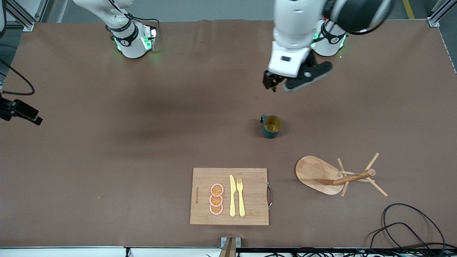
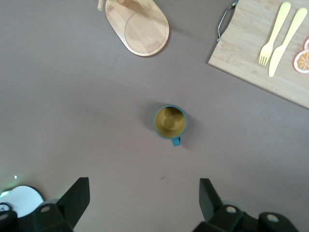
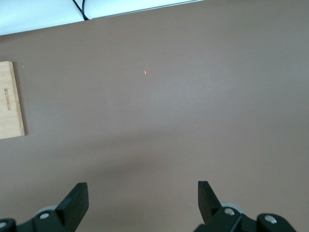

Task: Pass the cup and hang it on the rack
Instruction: 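Move the left gripper over the teal mug handle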

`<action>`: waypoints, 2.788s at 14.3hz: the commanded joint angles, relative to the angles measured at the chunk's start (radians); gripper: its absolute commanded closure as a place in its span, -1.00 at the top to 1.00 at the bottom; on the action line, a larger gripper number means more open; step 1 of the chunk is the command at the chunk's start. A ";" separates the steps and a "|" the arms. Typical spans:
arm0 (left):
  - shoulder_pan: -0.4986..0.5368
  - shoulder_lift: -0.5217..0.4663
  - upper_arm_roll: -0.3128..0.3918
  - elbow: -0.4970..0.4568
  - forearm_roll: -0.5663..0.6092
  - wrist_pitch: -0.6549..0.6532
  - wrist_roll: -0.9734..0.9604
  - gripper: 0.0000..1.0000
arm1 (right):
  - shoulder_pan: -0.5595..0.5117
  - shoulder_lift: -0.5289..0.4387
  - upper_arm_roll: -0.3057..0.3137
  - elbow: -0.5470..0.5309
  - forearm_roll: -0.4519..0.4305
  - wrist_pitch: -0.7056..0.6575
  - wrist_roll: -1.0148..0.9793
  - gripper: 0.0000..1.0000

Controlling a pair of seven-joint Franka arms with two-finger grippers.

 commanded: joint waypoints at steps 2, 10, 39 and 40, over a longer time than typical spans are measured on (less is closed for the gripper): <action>-0.163 0.139 0.007 0.076 0.162 -0.008 -0.201 1.00 | -0.002 -0.081 0.021 -0.069 -0.042 -0.016 -0.013 1.00; -0.387 0.369 0.012 0.081 0.466 0.007 -0.668 1.00 | 0.010 -0.049 0.031 0.079 -0.039 -0.174 -0.023 1.00; -0.455 0.552 0.027 -0.378 1.115 -0.016 -1.339 0.99 | 0.009 -0.045 0.028 0.099 -0.050 -0.175 -0.014 1.00; -0.450 0.557 0.027 -0.379 1.115 -0.018 -1.350 0.98 | 0.009 -0.045 0.028 0.099 -0.051 -0.175 -0.015 1.00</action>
